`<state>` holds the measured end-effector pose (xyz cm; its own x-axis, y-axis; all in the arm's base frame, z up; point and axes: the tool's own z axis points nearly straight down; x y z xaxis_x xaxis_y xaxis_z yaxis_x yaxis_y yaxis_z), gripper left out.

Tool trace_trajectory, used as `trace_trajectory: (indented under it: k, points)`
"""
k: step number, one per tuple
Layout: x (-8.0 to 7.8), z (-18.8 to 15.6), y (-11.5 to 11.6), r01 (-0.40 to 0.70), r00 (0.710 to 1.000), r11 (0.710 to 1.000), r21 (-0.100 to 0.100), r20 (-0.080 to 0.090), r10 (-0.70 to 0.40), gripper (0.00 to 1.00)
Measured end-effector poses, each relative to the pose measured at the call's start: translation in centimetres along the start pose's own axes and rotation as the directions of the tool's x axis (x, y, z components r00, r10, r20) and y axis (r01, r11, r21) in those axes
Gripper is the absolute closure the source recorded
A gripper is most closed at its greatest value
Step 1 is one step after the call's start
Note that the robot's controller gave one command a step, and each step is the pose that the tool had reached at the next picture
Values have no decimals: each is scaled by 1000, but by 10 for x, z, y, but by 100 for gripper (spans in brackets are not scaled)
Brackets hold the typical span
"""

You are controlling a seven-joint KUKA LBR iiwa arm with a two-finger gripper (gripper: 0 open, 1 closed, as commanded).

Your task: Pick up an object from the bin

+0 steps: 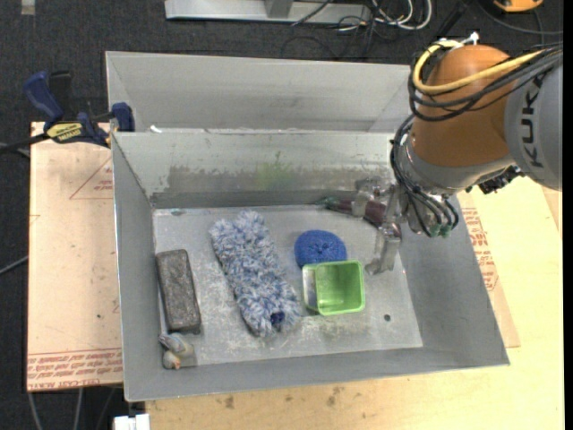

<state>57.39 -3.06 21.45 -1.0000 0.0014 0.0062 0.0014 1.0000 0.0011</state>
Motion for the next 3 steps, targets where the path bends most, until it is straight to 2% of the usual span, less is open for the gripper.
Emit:
trace_trajectory:
  k: [1,2,3]
  points:
    - [-1,-5,0,1,1000,1000,0,8,-1,0]
    - [-12,44,23,53,998,999,2,15,-53,0]
    - [-38,103,53,151,988,989,2,15,-151,0]
